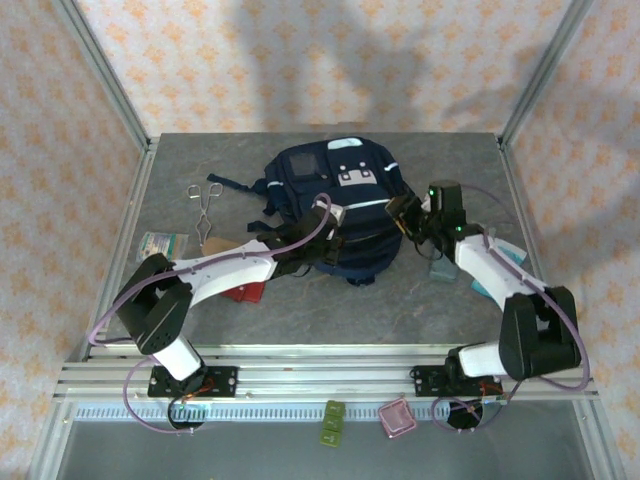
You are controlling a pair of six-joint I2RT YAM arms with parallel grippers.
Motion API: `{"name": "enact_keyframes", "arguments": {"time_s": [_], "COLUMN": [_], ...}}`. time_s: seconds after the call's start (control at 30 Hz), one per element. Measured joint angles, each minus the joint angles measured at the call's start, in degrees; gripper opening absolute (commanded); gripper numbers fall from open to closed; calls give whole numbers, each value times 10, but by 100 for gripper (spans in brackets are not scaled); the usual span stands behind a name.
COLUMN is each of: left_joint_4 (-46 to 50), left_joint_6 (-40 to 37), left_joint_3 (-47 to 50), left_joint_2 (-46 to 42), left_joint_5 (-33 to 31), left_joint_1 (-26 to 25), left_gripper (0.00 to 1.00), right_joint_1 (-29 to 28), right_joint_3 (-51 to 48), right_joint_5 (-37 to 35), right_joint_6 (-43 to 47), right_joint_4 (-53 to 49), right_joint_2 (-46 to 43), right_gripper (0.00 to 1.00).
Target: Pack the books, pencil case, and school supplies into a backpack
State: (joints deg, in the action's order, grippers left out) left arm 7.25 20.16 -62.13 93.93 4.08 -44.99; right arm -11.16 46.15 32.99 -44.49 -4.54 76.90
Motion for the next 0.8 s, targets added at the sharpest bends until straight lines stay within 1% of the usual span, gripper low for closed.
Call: {"name": "enact_keyframes", "arguments": {"time_s": [0.1, 0.2, 0.3, 0.43, 0.5, 0.53, 0.6, 0.67, 0.77, 0.8], "left_joint_4": [-8, -11, -12, -14, -16, -16, -19, -21, -22, -22], "left_joint_6": [4, 6, 6, 6, 6, 6, 6, 6, 6, 6], "left_joint_3": [-4, -14, -19, -20, -20, -20, -20, -20, -20, -20], "left_joint_2": [5, 13, 20, 21, 21, 21, 21, 21, 25, 28], "left_joint_5": [0, 0, 0, 0, 0, 0, 0, 0, -1, -4], "left_joint_1": [-4, -8, -12, -18, -19, -20, -21, -22, -22, -22], "left_gripper": [0, 0, 0, 0, 0, 0, 0, 0, 0, 0], "right_joint_1": [-19, -41, -53, -56, -58, -59, -60, -61, -61, -61], "right_joint_3": [-47, -62, -58, -38, -28, -21, -14, -12, -8, -5], "right_joint_5": [25, 35, 38, 43, 44, 44, 44, 44, 45, 45], "right_joint_6": [-17, -32, -44, -59, -65, -65, -69, -73, -78, -81], "right_joint_4": [10, 16, 45, 75, 82, 85, 91, 98, 106, 107], "right_joint_2": [-14, -12, 1, 39, 55, 64, 74, 80, 92, 96], "right_gripper": [51, 50, 45, 39, 37, 34, 32, 22, 0, 0]}}
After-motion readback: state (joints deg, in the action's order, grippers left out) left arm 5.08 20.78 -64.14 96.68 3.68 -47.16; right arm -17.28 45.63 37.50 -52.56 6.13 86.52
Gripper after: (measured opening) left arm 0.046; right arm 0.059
